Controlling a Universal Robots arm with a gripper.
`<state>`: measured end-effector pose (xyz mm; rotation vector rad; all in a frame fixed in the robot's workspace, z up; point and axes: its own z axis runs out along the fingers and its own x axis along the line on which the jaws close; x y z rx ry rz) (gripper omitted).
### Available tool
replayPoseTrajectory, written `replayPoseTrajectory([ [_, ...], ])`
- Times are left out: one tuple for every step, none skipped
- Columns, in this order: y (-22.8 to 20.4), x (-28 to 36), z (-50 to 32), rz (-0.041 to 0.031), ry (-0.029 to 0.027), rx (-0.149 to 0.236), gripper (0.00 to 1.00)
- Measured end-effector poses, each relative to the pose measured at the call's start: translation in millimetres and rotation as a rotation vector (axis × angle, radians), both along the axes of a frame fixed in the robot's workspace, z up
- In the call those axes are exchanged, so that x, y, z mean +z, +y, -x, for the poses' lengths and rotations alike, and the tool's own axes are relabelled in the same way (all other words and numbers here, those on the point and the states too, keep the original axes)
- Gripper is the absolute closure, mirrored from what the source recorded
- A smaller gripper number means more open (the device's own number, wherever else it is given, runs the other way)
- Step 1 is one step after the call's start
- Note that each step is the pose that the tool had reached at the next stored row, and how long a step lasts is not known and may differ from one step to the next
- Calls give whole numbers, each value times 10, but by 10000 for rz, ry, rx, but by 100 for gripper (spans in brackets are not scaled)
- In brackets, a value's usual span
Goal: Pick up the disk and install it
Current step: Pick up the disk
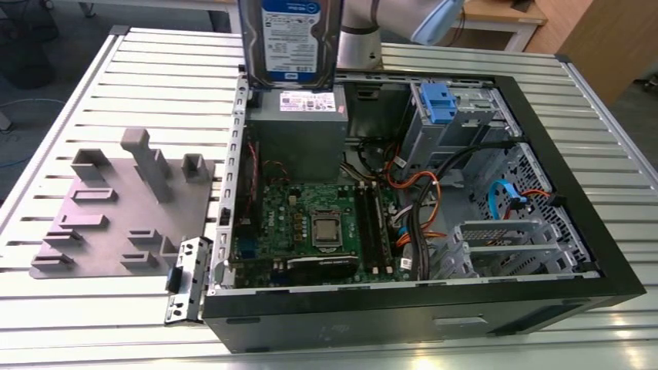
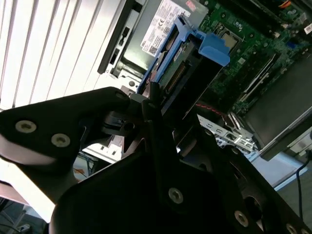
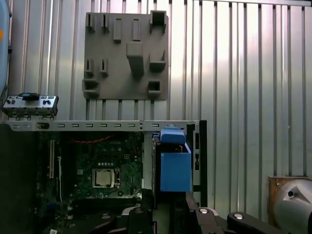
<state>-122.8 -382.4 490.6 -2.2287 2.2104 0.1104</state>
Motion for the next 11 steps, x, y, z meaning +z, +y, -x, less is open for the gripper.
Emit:
replayPoseTrajectory([
  [0, -1, -44, 0, -1, 0, 65],
  [0, -2, -93, 0, 0, 0, 65],
  [0, -3, -138, 0, 0, 0, 65],
  [0, -4, -183, 0, 1, 0, 65],
  [0, -4, -228, 0, 2, 0, 65],
  [0, -5, -273, 0, 2, 0, 65],
  [0, -6, -317, 0, 1, 0, 65],
  [0, -7, -363, 0, 2, 0, 65],
  [0, -8, -411, 0, 2, 0, 65],
  [0, -9, -457, 0, 2, 0, 65],
  [0, -10, -502, -1, 2, 0, 65],
])
